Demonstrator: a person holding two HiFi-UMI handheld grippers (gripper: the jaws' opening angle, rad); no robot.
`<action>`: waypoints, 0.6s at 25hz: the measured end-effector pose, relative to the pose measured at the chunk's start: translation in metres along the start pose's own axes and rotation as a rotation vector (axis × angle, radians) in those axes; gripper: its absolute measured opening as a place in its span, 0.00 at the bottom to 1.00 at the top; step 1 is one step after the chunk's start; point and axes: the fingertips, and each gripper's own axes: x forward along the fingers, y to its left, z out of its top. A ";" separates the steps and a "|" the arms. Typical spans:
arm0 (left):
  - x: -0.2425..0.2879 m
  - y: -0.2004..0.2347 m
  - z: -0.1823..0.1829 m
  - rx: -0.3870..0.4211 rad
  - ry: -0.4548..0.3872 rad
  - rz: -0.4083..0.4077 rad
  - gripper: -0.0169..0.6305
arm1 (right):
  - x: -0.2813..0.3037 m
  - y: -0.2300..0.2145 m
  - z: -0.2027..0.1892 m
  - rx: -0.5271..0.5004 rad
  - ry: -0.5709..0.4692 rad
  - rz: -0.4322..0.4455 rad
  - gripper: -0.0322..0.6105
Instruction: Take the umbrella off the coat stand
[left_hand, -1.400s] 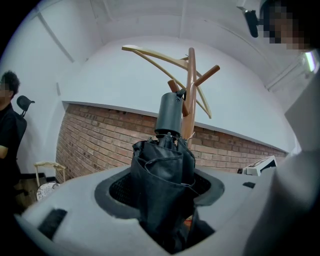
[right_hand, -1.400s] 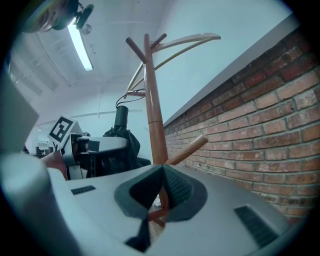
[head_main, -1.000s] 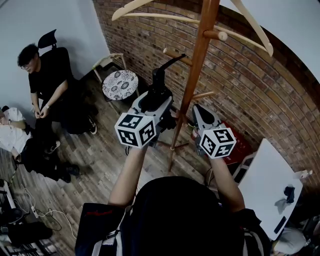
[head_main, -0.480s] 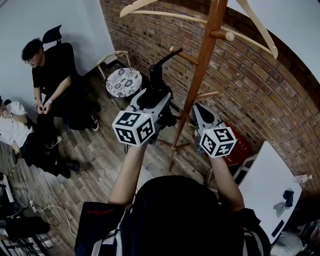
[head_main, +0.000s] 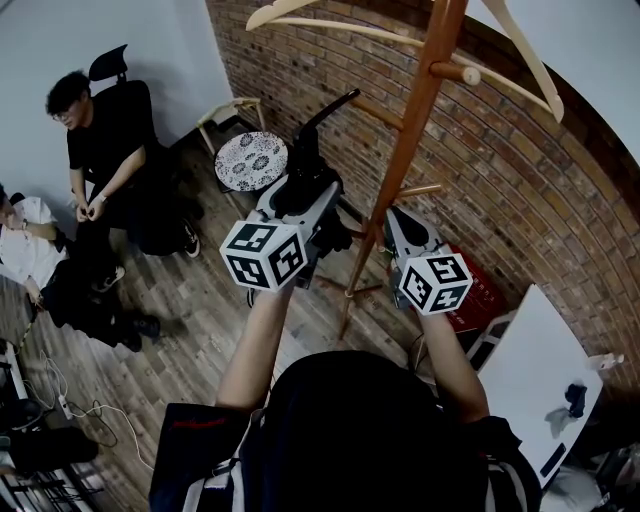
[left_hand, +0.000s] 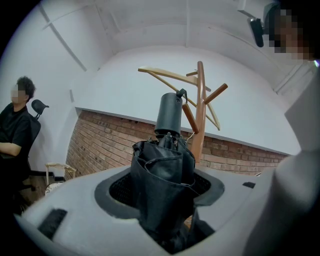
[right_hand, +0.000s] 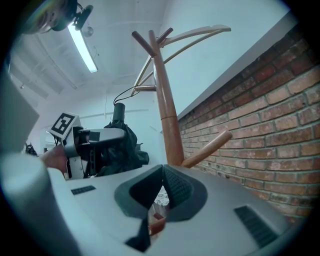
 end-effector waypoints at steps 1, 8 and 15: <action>-0.001 0.001 0.000 -0.002 -0.001 0.002 0.46 | 0.000 0.000 0.000 0.001 0.001 0.000 0.10; -0.006 0.006 -0.004 -0.014 0.005 0.004 0.46 | 0.002 0.004 -0.004 0.002 0.010 -0.001 0.10; -0.010 0.008 -0.023 -0.029 0.050 -0.016 0.46 | 0.000 0.011 -0.007 0.000 0.021 -0.020 0.10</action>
